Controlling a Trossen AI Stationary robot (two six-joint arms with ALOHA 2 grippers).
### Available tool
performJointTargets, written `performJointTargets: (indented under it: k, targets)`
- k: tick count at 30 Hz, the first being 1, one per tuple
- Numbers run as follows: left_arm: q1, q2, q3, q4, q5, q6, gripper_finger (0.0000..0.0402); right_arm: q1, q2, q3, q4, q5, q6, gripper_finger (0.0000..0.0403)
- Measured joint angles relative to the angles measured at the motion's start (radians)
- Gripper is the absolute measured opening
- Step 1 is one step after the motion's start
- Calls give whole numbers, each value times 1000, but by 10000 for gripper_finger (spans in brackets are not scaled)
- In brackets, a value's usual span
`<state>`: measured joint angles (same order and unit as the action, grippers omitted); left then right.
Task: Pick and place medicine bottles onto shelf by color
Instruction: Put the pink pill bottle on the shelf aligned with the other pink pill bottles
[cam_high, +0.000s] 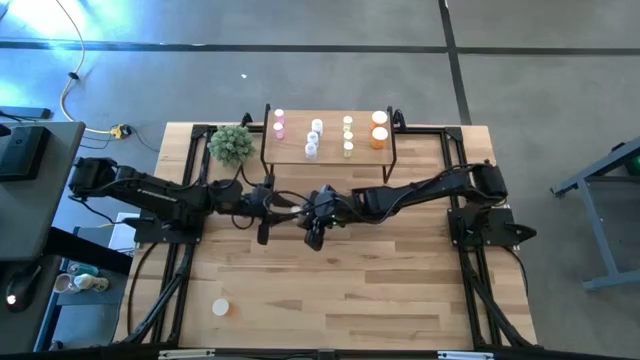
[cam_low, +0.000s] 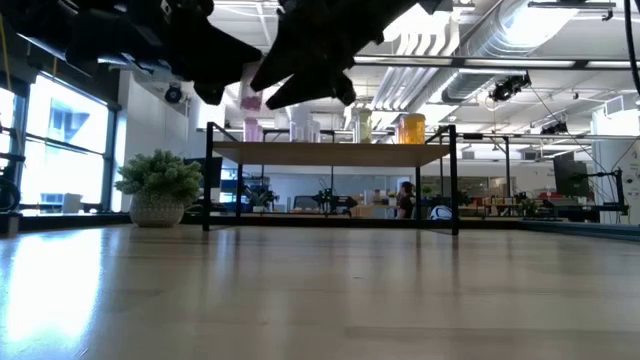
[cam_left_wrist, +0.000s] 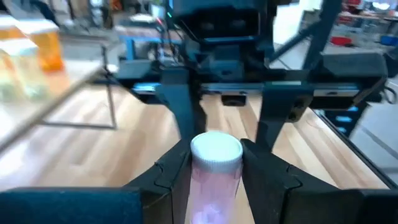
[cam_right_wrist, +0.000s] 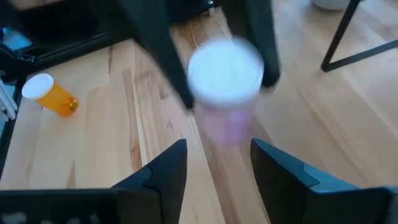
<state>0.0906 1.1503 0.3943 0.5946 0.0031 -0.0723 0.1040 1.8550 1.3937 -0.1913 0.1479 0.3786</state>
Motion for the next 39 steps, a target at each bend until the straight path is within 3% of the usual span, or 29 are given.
performJointTargets:
  k: [9, 15, 19, 25, 39]
  targets:
    - [36, -136, 0, 0, -218, 88, 115, 0, -114, 0, -104, 26, -90, 169]
    - [147, -234, 0, 4, -381, 106, 115, 0, -183, 0, -127, 86, -142, 169]
    - [245, -224, 0, 3, -475, 104, 115, 0, -212, 0, -130, 118, -176, 169]
    - [348, -124, 0, 26, -487, -20, 115, 0, -220, 0, -130, 196, -178, 169]
    - [380, 27, 0, 109, -487, -14, 115, 0, -220, 0, -130, 215, -178, 169]
